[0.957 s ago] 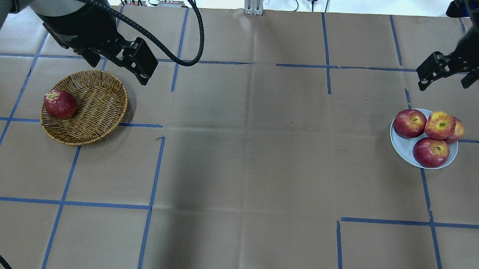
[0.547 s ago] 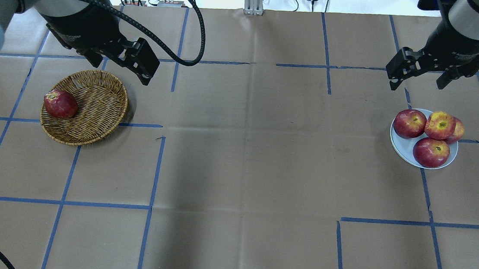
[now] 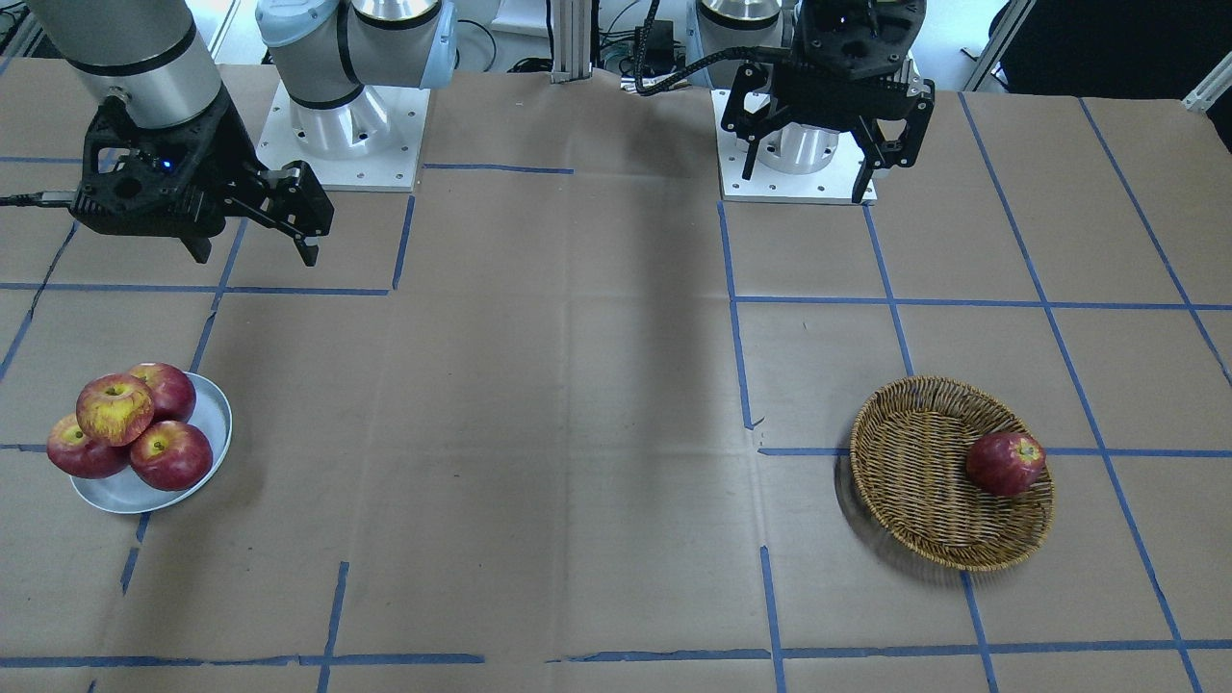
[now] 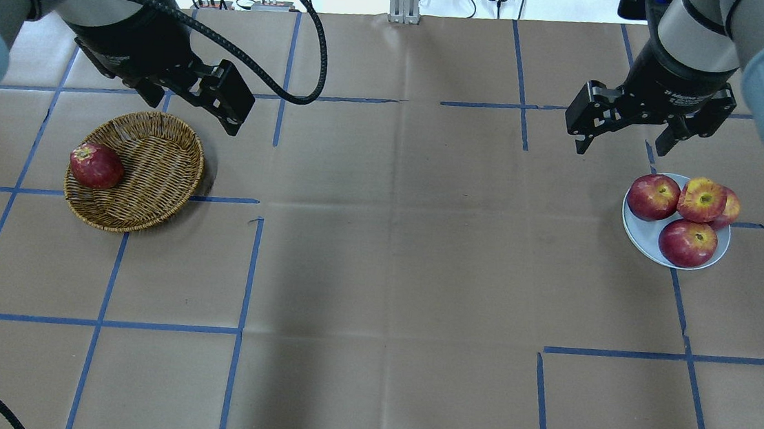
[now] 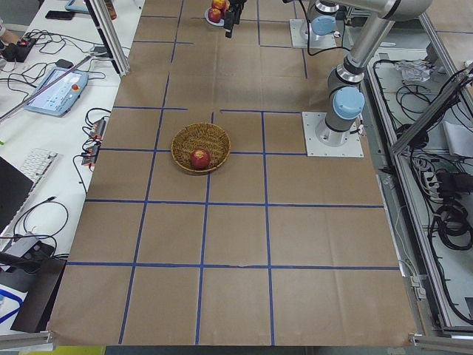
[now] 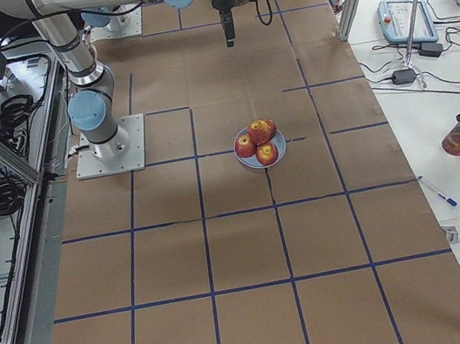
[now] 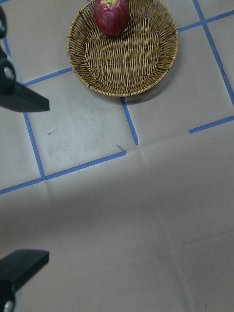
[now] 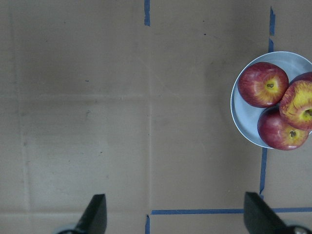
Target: Transfer apple from basket to plate
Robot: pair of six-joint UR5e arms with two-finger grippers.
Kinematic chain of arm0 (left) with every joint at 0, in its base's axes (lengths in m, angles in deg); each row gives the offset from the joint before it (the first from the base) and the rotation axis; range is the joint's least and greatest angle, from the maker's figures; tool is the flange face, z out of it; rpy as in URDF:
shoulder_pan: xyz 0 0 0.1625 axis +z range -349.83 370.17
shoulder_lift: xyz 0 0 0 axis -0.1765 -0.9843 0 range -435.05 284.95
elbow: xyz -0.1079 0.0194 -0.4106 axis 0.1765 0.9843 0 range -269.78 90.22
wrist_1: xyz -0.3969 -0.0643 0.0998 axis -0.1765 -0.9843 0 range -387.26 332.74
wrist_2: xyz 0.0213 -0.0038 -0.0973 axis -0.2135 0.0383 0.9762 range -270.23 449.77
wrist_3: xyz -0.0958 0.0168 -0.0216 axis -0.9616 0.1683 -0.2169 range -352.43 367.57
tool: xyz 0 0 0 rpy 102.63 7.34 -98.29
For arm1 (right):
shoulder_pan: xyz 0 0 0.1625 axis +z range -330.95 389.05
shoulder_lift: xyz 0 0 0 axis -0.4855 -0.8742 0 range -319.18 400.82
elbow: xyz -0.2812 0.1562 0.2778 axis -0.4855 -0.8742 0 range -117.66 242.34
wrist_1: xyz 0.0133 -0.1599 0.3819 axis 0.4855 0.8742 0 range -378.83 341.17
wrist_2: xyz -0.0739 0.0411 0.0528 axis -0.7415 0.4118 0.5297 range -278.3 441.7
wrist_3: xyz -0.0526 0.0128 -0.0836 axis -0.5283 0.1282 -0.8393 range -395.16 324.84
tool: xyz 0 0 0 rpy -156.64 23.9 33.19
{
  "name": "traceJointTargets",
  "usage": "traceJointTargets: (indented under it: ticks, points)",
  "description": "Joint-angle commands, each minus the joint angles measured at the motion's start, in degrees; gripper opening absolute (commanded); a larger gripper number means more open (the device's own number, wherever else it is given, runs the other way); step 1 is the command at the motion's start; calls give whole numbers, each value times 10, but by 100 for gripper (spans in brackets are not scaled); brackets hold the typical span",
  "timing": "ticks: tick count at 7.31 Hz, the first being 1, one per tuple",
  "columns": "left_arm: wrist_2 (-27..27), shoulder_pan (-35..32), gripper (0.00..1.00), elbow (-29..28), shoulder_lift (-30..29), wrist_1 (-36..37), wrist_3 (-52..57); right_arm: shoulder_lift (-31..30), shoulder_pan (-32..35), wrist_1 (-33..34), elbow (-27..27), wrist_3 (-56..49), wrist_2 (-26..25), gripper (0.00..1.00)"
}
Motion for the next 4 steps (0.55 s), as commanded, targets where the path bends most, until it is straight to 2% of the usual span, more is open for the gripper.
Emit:
traceJointTargets:
  ticks: [1,4]
  points:
    - [2,0,100,0,-1,0,1,-10,4,-10,0,5,3,100]
    - [5,0,100,0,-1,0,1,-10,4,-11,1,5,4,100]
